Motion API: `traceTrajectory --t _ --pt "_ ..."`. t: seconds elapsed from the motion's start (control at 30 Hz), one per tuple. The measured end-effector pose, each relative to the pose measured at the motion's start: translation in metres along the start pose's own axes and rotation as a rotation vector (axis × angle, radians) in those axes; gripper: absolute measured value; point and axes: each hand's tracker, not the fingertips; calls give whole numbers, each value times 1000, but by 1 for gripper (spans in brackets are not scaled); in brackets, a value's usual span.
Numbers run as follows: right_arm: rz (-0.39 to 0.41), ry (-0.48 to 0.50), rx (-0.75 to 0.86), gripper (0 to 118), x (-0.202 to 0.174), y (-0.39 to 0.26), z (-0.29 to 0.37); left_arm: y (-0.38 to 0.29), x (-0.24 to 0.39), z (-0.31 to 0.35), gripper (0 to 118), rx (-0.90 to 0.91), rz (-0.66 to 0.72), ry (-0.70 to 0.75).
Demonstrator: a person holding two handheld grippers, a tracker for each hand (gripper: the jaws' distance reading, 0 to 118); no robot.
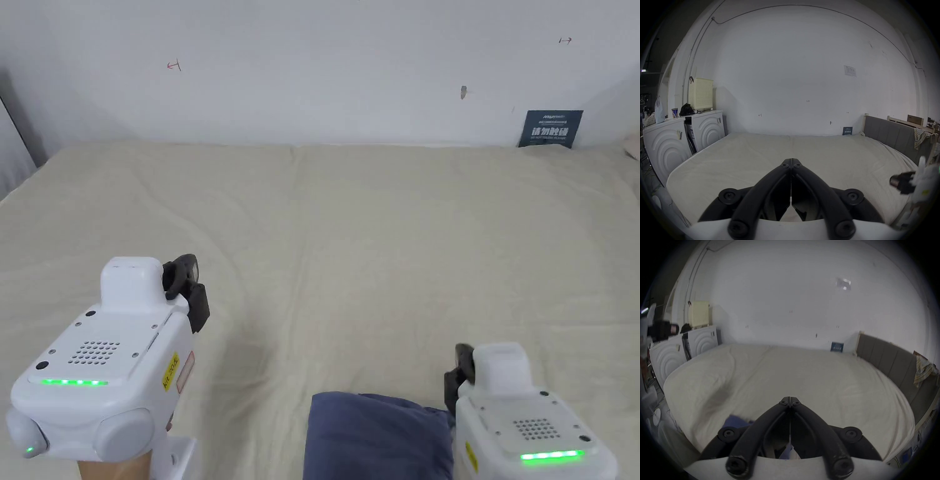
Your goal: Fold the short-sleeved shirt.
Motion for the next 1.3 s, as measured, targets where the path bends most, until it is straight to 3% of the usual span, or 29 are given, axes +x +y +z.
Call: traceTrajectory --t 0.23,0.43,0.5,0.57,0.6,0.63,0.73,0.87,0.97,1.07,1.13,1.3 --pt "23 29 -219 0 -19 -66 -36 -22 -4 -10 0 -132 85 -66" --pt "34 30 -420 0 -21 -120 -71 -56 -6 -32 3 -374 287 -160" --pt "74 21 -277 0 -22 -123 -65 -75 -7 -44 23 -500 404 -195" --pt "106 23 -314 0 -25 -121 -65 -99 -7 -59 80 -630 492 -247" --pt "108 26 -316 0 -24 -120 -65 -112 -6 -67 102 -716 519 -268" --pt "107 31 -319 0 -22 -120 -66 -125 -4 -72 111 -772 542 -283" --pt "61 58 -319 0 -14 -121 -66 -156 3 -85 111 -867 592 -340" --pt "44 72 -316 0 -12 -121 -64 -185 21 -103 107 -961 552 -390" --pt "46 80 -311 0 -10 -123 -64 -197 37 -112 85 -1002 501 -424" --pt "33 92 -307 0 -7 -124 -64 -198 55 -112 76 -994 421 -431" --pt "19 101 -311 0 -5 -122 -63 -193 61 -111 40 -989 371 -470" --pt "-35 128 -328 0 3 -117 -62 -189 71 -108 32 -1007 325 -474"
